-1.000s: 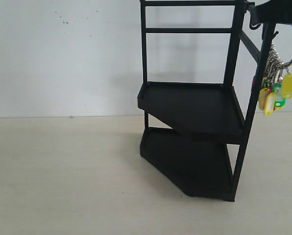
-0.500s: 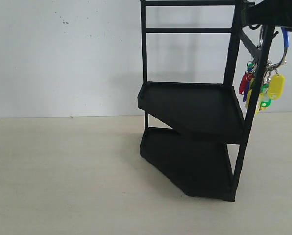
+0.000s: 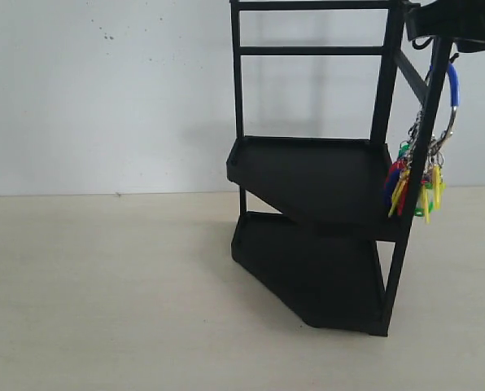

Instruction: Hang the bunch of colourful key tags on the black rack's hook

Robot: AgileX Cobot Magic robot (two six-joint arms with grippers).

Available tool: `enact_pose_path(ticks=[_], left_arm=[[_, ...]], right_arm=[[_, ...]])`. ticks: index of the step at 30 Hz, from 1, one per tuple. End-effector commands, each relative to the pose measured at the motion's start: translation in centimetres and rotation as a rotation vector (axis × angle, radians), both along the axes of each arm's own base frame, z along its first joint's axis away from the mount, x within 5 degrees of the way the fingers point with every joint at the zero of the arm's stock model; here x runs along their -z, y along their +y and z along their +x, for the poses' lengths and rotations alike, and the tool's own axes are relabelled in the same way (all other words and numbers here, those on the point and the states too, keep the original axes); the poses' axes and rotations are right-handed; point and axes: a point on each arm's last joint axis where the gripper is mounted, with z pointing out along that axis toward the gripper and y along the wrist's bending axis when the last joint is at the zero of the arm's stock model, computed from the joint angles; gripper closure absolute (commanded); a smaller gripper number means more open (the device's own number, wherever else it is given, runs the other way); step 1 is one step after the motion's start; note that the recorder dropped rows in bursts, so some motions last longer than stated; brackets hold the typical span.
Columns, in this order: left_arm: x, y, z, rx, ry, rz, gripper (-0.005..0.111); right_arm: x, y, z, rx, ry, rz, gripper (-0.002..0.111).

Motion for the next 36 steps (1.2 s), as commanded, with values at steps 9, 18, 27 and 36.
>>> enact_pose_path(ticks=[9,18,27,36], left_arm=[[-0.1,0.0,0.0,0.000,-0.011,0.008,0.102],[-0.1,0.0,0.0,0.000,-0.011,0.008,0.102],[-0.1,0.0,0.0,0.000,-0.011,0.008,0.102],[-0.1,0.0,0.0,0.000,-0.011,0.008,0.102]], right_arm=[[-1.9,-1.8,-3.4,0.092,-0.014,0.014,0.064],[-0.4,-3.2,-7.7,0.092,-0.023,0.028,0.064],[0.9,-3.6,-10.0,0.070,-0.032,0.080,0.064],[5.4,-1.9,-10.2,0.014,0.141,0.364,0.108]])
